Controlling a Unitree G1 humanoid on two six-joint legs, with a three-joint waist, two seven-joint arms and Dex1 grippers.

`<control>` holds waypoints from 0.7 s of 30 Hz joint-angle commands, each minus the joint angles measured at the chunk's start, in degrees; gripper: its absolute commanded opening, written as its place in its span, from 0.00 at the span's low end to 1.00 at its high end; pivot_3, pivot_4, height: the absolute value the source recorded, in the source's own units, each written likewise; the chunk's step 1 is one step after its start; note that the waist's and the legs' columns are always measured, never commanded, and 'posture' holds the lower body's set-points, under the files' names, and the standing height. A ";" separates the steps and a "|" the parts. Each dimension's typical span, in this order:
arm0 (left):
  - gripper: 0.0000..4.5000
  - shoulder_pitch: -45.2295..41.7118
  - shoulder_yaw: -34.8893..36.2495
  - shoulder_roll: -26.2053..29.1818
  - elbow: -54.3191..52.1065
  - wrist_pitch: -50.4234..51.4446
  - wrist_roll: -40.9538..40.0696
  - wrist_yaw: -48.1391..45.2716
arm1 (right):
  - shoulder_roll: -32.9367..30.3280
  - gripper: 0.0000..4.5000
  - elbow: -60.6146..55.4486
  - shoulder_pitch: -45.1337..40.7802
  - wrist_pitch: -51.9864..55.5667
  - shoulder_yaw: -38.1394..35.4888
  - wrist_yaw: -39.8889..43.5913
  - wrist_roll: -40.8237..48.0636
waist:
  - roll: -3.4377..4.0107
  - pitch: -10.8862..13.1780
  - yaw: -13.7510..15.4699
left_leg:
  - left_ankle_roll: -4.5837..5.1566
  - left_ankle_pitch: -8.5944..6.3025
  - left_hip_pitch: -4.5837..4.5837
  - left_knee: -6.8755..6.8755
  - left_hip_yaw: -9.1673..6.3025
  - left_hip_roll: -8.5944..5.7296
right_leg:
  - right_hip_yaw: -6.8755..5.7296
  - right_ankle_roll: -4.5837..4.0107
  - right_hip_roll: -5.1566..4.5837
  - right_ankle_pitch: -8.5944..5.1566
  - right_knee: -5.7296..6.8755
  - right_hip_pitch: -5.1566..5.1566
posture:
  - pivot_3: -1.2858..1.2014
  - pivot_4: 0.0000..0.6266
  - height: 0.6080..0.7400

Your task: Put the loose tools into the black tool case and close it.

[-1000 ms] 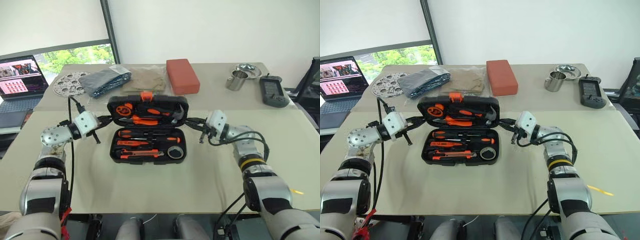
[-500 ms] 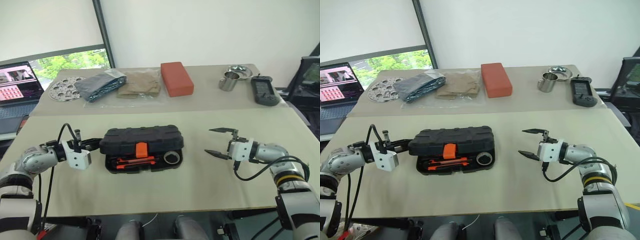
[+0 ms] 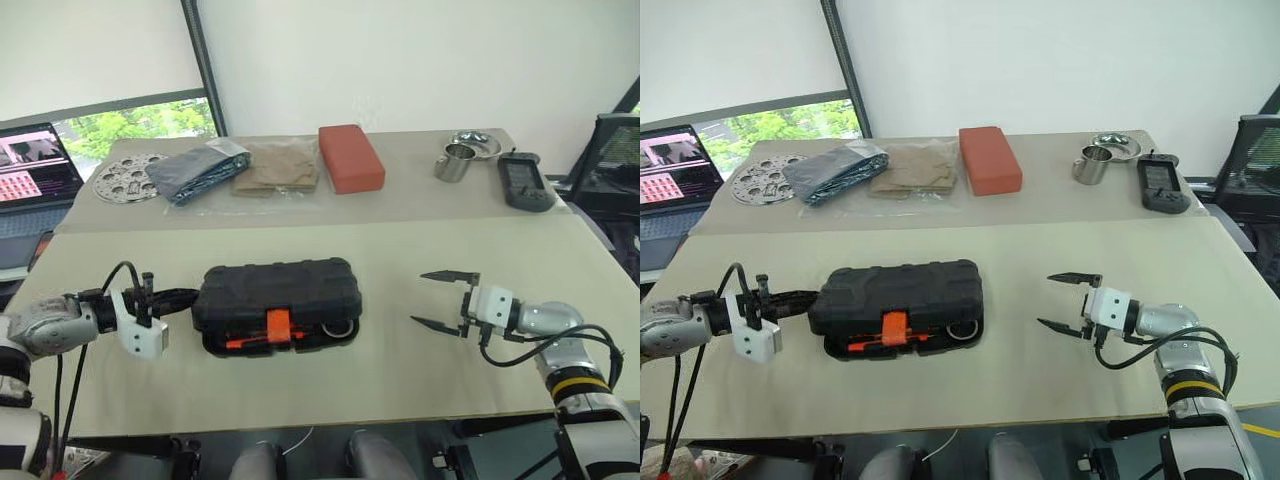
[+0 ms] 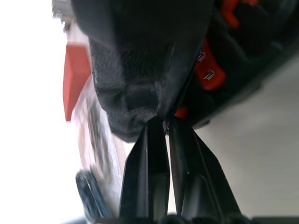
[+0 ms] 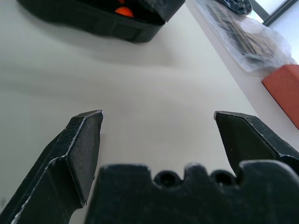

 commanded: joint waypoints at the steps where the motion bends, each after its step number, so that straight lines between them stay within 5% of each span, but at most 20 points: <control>1: 0.30 0.55 -4.96 4.62 -5.53 4.72 14.55 19.34 | -0.04 1.00 -1.54 -0.89 0.60 -1.06 -1.00 0.22 | 0.00 0.00 0.47 | 0.00 0.00 -0.01 -0.04 0.13 -0.01 | 0.00 0.02 -0.06 -0.01 -0.06 -0.02 | 0.52 0.24 1.00; 6: 0.69 -0.24 -14.94 8.07 -9.66 16.51 28.52 45.16 | 0.11 1.00 -1.20 -0.96 0.09 -0.69 -1.21 -0.23 | 0.00 0.00 1.76 | 0.00 0.00 -0.10 -0.21 0.57 -0.02 | -0.21 0.20 -0.41 -0.05 -0.15 -0.10 | 0.52 0.24 1.00; 10: 0.99 -2.08 -19.57 8.74 -8.66 18.17 29.94 50.87 | 0.13 1.00 -2.39 -0.34 0.46 -0.63 -0.73 0.29 | 0.00 0.00 2.42 | 0.01 0.01 -0.12 -0.26 1.81 0.50 | -0.84 0.34 -0.73 -0.14 -0.11 -0.21 | 0.52 0.24 1.00; 16: 0.99 -6.88 -18.54 7.59 -2.85 6.55 12.24 36.16 | -1.03 1.00 -13.53 4.45 13.11 -0.39 4.44 6.63 | 0.00 0.00 3.70 | -0.02 0.02 -0.18 -0.25 3.24 0.99 | -1.90 0.30 -0.93 -0.16 -0.12 -0.52 | 0.52 0.24 1.00; 21: 0.99 -16.88 -19.54 -1.66 27.25 -7.28 -7.35 10.81 | -5.02 1.00 -30.62 11.82 35.72 0.21 8.03 13.11 | 0.17 -0.09 4.32 | -0.05 0.03 -0.22 -0.22 4.04 1.09 | -2.20 0.22 -0.93 -0.20 -0.08 -0.66 | 0.52 0.24 1.00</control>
